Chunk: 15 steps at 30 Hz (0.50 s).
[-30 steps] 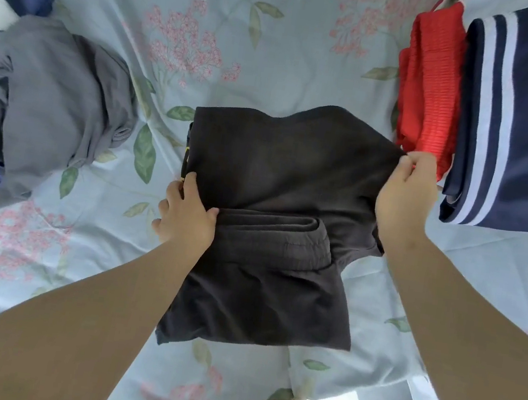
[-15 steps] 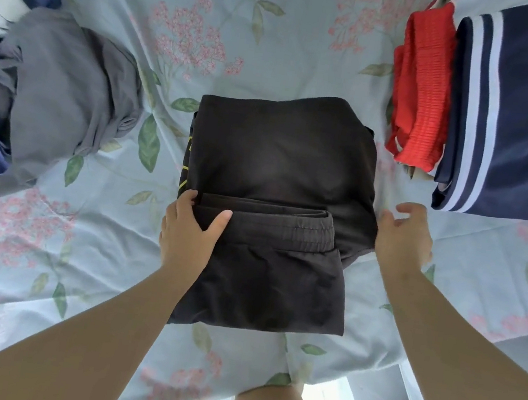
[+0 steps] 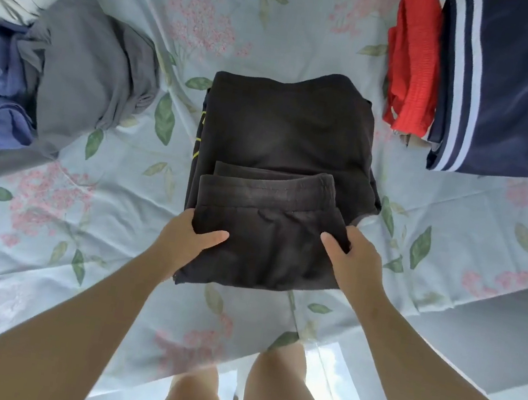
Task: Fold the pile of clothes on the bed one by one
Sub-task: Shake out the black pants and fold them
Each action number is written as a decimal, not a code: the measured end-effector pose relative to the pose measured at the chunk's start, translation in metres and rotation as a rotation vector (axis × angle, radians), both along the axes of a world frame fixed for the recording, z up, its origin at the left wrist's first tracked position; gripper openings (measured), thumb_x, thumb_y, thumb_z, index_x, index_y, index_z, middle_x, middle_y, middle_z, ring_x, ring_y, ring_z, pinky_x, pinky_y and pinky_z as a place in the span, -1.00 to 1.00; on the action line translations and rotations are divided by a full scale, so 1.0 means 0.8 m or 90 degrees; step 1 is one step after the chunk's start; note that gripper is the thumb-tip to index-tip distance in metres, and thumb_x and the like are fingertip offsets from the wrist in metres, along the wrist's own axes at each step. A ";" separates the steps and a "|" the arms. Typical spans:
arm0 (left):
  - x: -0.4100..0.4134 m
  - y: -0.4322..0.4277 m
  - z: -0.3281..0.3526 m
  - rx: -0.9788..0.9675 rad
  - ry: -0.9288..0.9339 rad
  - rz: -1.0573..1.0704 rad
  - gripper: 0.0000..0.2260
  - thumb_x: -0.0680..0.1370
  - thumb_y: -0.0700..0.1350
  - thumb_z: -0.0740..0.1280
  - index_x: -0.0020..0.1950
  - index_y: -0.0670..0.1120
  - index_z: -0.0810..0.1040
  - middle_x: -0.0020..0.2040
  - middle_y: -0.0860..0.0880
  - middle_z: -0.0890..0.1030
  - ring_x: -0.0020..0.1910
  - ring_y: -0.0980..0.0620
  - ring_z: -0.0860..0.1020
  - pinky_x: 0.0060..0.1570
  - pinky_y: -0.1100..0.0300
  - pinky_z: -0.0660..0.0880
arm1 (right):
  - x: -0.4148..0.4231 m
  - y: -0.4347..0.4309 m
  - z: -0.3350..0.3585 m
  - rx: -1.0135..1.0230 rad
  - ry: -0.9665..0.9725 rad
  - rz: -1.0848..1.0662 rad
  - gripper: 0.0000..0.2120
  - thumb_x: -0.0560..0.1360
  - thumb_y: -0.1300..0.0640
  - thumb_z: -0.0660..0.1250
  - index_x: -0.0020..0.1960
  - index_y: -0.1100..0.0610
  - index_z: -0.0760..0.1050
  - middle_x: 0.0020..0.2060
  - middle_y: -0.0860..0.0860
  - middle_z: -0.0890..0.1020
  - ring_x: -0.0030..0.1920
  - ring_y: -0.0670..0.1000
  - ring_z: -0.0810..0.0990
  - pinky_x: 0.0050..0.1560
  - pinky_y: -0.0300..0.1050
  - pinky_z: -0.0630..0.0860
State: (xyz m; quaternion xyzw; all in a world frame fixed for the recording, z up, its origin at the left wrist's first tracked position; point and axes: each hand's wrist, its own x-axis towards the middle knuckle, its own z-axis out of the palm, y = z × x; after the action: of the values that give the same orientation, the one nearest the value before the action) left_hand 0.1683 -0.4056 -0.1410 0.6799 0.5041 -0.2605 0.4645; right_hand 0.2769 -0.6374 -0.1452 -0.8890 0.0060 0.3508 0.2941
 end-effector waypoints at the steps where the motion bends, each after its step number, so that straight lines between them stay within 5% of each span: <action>1: -0.005 0.003 0.004 -0.027 -0.009 0.004 -0.62 0.45 0.03 0.45 0.20 -0.07 0.48 0.08 -0.05 0.60 0.05 -0.08 0.57 0.08 -0.01 0.54 | -0.005 0.000 0.007 0.036 0.004 -0.029 -0.76 0.57 0.00 0.23 -0.17 0.15 0.37 -0.27 0.03 0.49 -0.21 0.01 0.47 -0.20 -0.17 0.43; 4: -0.028 0.002 0.020 -0.098 0.002 0.017 -0.79 0.50 -0.02 0.41 0.07 -0.08 0.56 -0.04 -0.07 0.65 -0.07 -0.08 0.61 -0.15 0.10 0.55 | -0.030 -0.006 0.021 0.114 0.093 -0.151 -0.79 0.60 0.03 0.18 -0.16 0.11 0.35 -0.24 -0.02 0.45 -0.17 -0.02 0.45 -0.14 -0.18 0.38; 8: -0.063 -0.006 0.023 -0.133 0.043 -0.016 -0.78 0.52 0.07 0.36 0.08 -0.02 0.54 -0.05 -0.03 0.63 -0.07 -0.04 0.59 -0.21 0.15 0.51 | -0.078 -0.026 0.012 0.046 0.203 -0.162 -0.84 0.61 0.03 0.14 0.07 0.10 0.38 -0.02 0.05 0.53 0.02 0.08 0.49 0.10 0.00 0.46; 12: -0.084 -0.017 0.012 -0.080 0.022 -0.124 -0.79 0.53 0.09 0.33 0.11 0.06 0.49 0.03 0.00 0.59 0.02 -0.04 0.55 -0.05 0.10 0.52 | -0.107 -0.034 0.010 0.133 0.322 -0.257 -0.80 0.57 0.03 0.27 0.17 0.01 0.35 0.04 -0.05 0.54 0.08 0.03 0.50 0.13 -0.05 0.45; 15: -0.083 -0.027 0.004 0.037 -0.029 -0.170 -0.75 0.52 0.07 0.35 0.13 0.01 0.49 -0.01 0.02 0.54 0.00 -0.03 0.50 0.05 0.06 0.51 | -0.105 -0.032 0.003 0.187 0.261 -0.328 -0.73 0.51 0.07 0.37 0.16 0.01 0.39 0.04 -0.05 0.57 0.09 0.01 0.53 0.12 -0.08 0.45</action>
State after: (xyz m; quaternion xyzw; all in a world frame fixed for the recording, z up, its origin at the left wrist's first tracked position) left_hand 0.1017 -0.4276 -0.1376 0.7599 0.4058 -0.2899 0.4169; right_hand 0.1930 -0.6631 -0.1425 -0.7176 0.2379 0.4336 0.4903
